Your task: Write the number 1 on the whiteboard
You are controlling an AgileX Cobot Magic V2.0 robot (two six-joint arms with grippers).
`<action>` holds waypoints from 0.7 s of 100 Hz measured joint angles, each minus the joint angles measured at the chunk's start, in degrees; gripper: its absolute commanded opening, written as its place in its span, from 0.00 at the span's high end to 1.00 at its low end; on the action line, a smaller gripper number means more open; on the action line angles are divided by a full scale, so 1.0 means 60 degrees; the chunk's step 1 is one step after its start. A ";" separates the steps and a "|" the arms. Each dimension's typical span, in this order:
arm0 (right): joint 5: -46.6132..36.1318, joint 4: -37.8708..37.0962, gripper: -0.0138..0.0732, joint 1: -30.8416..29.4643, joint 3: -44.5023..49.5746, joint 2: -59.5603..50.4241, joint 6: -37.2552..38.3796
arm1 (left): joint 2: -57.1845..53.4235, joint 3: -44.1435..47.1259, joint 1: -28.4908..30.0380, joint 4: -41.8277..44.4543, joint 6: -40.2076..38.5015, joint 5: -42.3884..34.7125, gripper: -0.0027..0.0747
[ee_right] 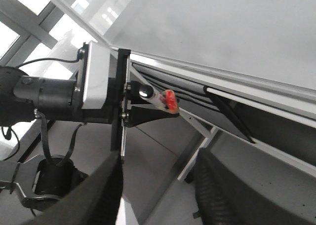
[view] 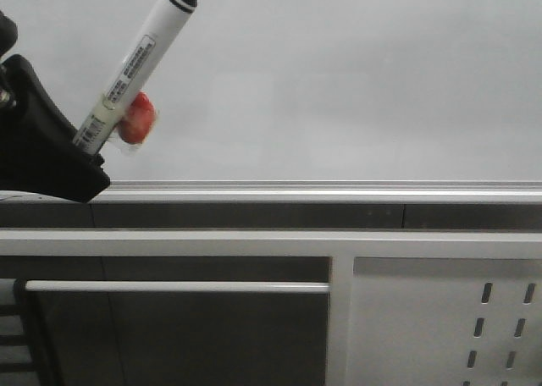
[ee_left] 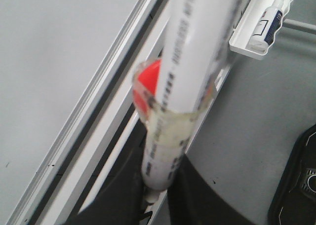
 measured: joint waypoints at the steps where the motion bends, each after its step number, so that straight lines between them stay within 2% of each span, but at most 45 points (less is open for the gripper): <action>1: -0.0053 0.0019 0.49 0.0261 -0.0030 0.0162 0.0001 | 0.0000 -0.0002 0.0000 0.0000 0.0000 0.0041 0.99; 22: -0.2645 0.0022 0.49 0.3358 -0.0496 0.1578 0.0586 | 0.0058 -0.0146 0.0000 0.0162 0.0000 0.0919 0.99; 35: -0.4403 0.0333 0.46 0.4677 -0.0493 0.2162 0.0969 | 0.0058 -0.0163 0.0000 0.0203 0.0000 0.1414 0.99; 47: -0.4769 0.1087 0.38 0.4979 -0.0493 0.2685 0.1033 | 0.0058 -0.0152 0.0000 0.0203 0.0000 0.1818 0.99; 70: -0.4731 0.2192 0.38 0.5017 -0.0515 0.3424 0.1059 | 0.0058 -0.0168 -0.0008 0.0218 0.0000 0.2250 0.99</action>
